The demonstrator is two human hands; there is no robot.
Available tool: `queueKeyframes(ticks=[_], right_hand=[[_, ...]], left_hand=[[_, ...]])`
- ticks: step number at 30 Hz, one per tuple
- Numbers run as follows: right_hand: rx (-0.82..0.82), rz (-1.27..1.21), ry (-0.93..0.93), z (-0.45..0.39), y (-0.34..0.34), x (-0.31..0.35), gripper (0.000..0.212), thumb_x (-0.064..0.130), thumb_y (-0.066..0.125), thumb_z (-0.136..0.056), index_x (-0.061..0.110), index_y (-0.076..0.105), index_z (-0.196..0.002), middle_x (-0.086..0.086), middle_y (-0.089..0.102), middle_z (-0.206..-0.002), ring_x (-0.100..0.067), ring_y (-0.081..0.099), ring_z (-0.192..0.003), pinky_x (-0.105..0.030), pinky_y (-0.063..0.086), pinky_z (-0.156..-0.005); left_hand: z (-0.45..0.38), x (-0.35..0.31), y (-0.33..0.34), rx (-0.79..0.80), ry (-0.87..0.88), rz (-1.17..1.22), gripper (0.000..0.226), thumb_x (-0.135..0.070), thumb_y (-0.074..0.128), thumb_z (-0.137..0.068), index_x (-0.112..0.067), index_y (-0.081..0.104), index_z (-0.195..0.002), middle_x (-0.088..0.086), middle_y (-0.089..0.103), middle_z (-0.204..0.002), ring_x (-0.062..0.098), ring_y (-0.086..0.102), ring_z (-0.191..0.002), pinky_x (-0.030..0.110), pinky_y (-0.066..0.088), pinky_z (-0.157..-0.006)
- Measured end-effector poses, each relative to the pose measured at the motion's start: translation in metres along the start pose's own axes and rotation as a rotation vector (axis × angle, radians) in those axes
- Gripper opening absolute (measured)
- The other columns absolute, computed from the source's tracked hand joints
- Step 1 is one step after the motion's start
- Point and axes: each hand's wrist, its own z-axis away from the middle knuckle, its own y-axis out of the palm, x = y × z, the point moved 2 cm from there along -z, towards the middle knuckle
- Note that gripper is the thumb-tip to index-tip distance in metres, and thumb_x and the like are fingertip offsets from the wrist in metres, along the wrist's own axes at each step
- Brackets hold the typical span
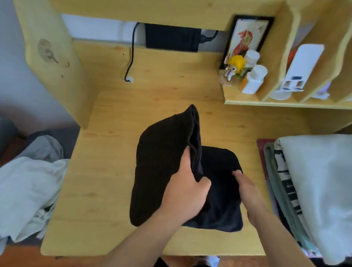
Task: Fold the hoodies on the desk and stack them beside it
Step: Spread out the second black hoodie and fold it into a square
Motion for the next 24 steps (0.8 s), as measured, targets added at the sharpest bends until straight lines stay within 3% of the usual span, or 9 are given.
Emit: queueKeyframes(ticks=[3,6,10,13,16,17,19,21,24], right_hand=[[0.247,-0.073,0.057,-0.022,-0.021,-0.026,0.064,0.069,0.027,-0.100,0.032,0.050,-0.146,0.010,0.051,-0.146,-0.009,0.043,-0.129,-0.036,0.031,-0.109],[0.489,-0.232,0.082,-0.044,-0.037,-0.038,0.069,0.079,0.019,-0.093,0.041,0.057,-0.137,0.019,0.056,-0.142,-0.003,0.042,-0.134,-0.040,0.028,-0.116],[0.523,-0.194,0.141,-0.059,-0.050,-0.037,0.068,0.074,0.057,-0.087,0.033,0.055,-0.141,0.011,0.059,-0.141,-0.009,0.051,-0.132,-0.043,0.037,-0.116],[0.369,-0.067,0.136,-0.058,-0.033,-0.024,0.044,0.054,0.070,-0.088,0.027,0.065,-0.122,0.005,0.074,-0.115,-0.018,0.069,-0.107,-0.041,0.054,-0.097],[0.126,0.138,0.049,-0.080,-0.016,-0.032,0.049,0.053,0.073,-0.076,0.030,0.065,-0.118,-0.002,0.068,-0.121,-0.027,0.067,-0.104,-0.048,0.057,-0.093],[0.065,0.221,0.028,-0.082,-0.011,-0.032,0.051,0.052,0.071,-0.077,0.029,0.064,-0.123,-0.003,0.064,-0.126,-0.029,0.065,-0.108,-0.049,0.055,-0.095],[-0.023,0.229,0.017,-0.071,-0.006,-0.024,0.048,0.041,0.068,-0.090,0.023,0.060,-0.134,-0.005,0.059,-0.132,-0.034,0.059,-0.117,-0.045,0.050,-0.101],[-0.083,0.242,0.012,-0.059,-0.004,-0.018,0.036,0.030,0.059,-0.100,0.014,0.058,-0.133,-0.008,0.059,-0.128,-0.036,0.058,-0.117,-0.038,0.048,-0.095],[-0.100,0.371,-0.037,-0.048,-0.002,-0.012,0.029,0.032,0.045,-0.105,0.013,0.056,-0.124,-0.011,0.061,-0.122,-0.034,0.059,-0.109,-0.044,0.051,-0.092]], left_hand=[[-0.009,0.014,0.083,-0.062,-0.017,-0.301,0.086,-0.037,0.055,-0.098,-0.039,-0.006,-0.158,-0.003,0.068,-0.104,0.017,0.068,-0.088,0.041,0.057,-0.083],[-0.022,0.031,0.151,-0.018,0.002,-0.673,0.085,-0.036,0.048,-0.101,-0.019,-0.009,-0.162,0.004,0.069,-0.104,0.025,0.068,-0.089,0.038,0.046,-0.071],[-0.040,0.042,0.193,0.042,0.030,-0.985,0.088,-0.032,0.051,-0.098,-0.008,-0.005,-0.161,0.007,0.068,-0.103,0.025,0.068,-0.083,0.037,0.044,-0.064],[-0.038,0.044,0.186,0.073,0.032,-0.868,0.065,-0.038,0.046,-0.098,-0.013,0.027,-0.154,0.004,0.066,-0.110,0.026,0.069,-0.089,0.039,0.050,-0.071],[0.005,0.049,0.154,0.158,0.231,-0.740,0.055,-0.043,0.049,-0.097,-0.020,0.045,-0.147,-0.001,0.053,-0.135,0.019,0.055,-0.124,0.039,0.046,-0.105],[0.025,0.056,0.138,0.113,0.325,-0.754,0.055,-0.040,0.054,-0.095,-0.023,0.047,-0.148,-0.002,0.047,-0.144,0.017,0.044,-0.137,0.039,0.037,-0.117],[0.058,0.080,0.096,-0.139,0.418,-0.797,0.067,-0.025,0.070,-0.086,-0.028,0.047,-0.149,0.001,0.039,-0.154,0.023,0.030,-0.149,0.045,0.026,-0.123],[0.073,0.112,0.050,-0.411,0.241,-0.678,0.089,-0.012,0.082,-0.078,-0.032,0.039,-0.153,0.007,0.032,-0.158,0.028,0.030,-0.148,0.049,0.031,-0.119],[0.059,0.135,0.010,-0.373,-0.075,-0.177,0.101,-0.020,0.086,-0.080,-0.063,0.023,-0.146,-0.030,0.043,-0.143,-0.005,0.046,-0.129,0.031,0.050,-0.105]])
